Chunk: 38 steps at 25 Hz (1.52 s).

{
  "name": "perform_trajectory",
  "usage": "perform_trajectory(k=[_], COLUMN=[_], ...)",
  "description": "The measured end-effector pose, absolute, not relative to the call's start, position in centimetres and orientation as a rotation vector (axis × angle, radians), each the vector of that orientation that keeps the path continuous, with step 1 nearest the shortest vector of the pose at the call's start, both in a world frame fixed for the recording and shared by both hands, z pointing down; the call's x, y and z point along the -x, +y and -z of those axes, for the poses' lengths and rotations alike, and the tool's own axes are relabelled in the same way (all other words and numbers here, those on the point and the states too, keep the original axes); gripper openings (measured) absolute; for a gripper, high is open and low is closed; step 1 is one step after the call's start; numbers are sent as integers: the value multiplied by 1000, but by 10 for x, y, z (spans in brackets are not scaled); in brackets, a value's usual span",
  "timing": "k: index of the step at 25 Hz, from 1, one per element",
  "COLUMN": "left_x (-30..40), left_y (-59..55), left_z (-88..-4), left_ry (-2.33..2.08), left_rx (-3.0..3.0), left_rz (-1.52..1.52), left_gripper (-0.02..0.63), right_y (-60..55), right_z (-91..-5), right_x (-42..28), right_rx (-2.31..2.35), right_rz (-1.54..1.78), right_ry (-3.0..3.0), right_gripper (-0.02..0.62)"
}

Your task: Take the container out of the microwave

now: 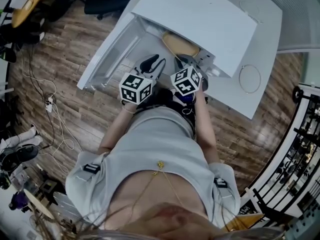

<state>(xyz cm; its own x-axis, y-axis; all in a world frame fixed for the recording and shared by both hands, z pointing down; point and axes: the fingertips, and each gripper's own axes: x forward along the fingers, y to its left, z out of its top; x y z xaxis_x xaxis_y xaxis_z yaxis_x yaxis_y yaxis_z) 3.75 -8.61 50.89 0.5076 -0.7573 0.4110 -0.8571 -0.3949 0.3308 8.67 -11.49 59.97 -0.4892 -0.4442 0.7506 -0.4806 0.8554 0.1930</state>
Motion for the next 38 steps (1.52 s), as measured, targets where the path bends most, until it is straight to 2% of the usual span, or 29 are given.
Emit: perform_trajectory(k=[38], left_x=[40], left_y=[-59], left_z=[-504], left_ry=[-1149], left_rx=[-2332], left_rz=[-267], left_gripper=[118], right_y=[-84], right_z=[-589], right_x=[-26], right_rx=[-840], right_rz=[-171], right_ry=[-2105], right_gripper=[30])
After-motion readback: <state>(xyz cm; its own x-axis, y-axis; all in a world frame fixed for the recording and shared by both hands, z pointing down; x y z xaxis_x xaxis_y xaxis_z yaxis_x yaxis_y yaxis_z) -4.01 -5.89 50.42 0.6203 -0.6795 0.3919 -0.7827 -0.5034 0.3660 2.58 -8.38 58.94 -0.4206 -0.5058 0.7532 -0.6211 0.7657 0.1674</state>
